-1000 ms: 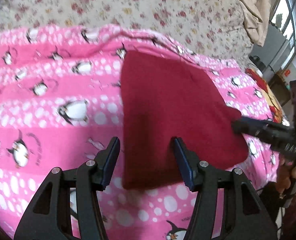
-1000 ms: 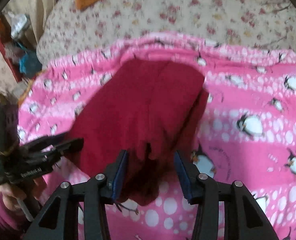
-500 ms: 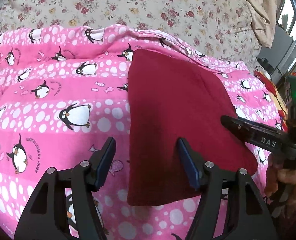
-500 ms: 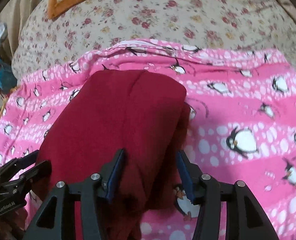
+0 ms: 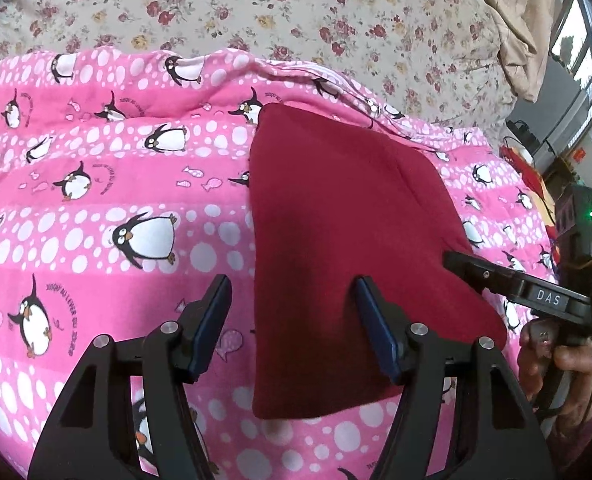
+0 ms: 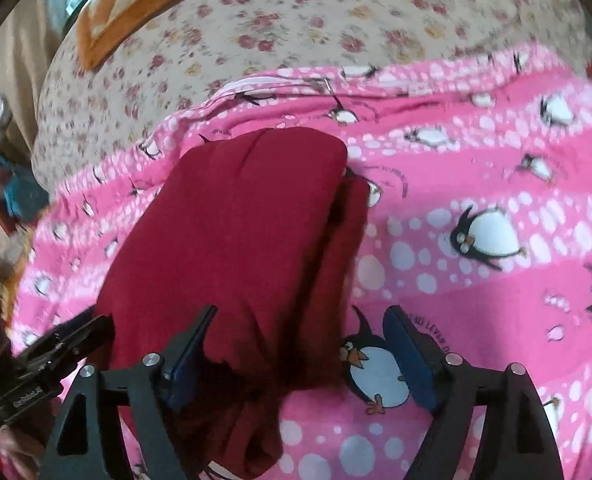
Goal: Fold small clothes
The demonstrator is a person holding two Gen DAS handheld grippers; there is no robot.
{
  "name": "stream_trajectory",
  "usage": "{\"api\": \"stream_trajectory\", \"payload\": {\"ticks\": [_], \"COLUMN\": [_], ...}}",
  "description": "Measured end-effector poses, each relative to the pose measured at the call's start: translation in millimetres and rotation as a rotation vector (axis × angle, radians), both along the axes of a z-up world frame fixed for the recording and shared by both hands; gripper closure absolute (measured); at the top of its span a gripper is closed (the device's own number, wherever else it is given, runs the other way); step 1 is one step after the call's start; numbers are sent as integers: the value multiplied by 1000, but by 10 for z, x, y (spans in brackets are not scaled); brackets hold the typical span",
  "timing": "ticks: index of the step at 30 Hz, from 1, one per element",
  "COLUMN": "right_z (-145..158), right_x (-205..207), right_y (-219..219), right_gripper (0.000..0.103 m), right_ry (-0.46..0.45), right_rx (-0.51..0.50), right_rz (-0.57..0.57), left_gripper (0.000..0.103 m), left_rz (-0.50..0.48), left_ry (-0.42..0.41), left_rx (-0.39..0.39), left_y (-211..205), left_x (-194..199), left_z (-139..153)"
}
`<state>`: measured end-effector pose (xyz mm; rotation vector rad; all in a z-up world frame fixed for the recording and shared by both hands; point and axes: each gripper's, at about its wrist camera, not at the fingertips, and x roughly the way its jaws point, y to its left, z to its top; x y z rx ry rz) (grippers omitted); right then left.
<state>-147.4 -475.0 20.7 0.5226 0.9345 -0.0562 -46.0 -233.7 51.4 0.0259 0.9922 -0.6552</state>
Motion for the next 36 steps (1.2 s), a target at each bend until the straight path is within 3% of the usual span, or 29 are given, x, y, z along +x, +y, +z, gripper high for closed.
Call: {"api": "stream_trajectory", "payload": {"ticks": [3, 7, 10, 14, 16, 17, 18, 22, 28, 32, 34, 36], "right_z": [-17, -4, -94, -164, -184, -185, -177, -17, 338, 425, 325, 178], "right_x": [29, 111, 210, 323, 382, 399, 418, 386, 161, -29, -89, -120], "right_y": [-1, 64, 42, -14, -12, 3, 31, 122, 353, 621, 827, 994], "right_gripper": [21, 20, 15, 14, 16, 29, 36, 57, 60, 61, 61, 57], "right_ry": [-5, -21, -19, -41, -52, -57, -63, -74, -101, -109, -72, -15], "right_rx": [25, 24, 73, 122, 141, 141, 151, 102, 158, 189, 143, 32], "right_rz": [9, 50, 68, 65, 69, 72, 84, 81, 177, 255, 301, 319], "left_gripper": [33, 30, 20, 20, 21, 32, 33, 48, 49, 49, 49, 45], "left_rz": [-3, -10, -8, -17, -26, -45, -49, -42, -71, -8, 26, 46], "left_ry": [17, 118, 177, 263, 267, 265, 261, 248, 195, 188, 176, 165], "left_rx": [-23, -95, -126, -173, -187, -189, -188, -206, -202, -162, -87, -49], "left_y": [-10, -34, -71, -111, -115, -126, -125, 13, 438, 771, 803, 811], "left_x": [67, 219, 312, 400, 392, 370, 347, 231, -295, -690, -822, -898], "left_z": [-4, -87, -179, -326, -315, -296, -277, -126, 281, 272, 129, -14]}}
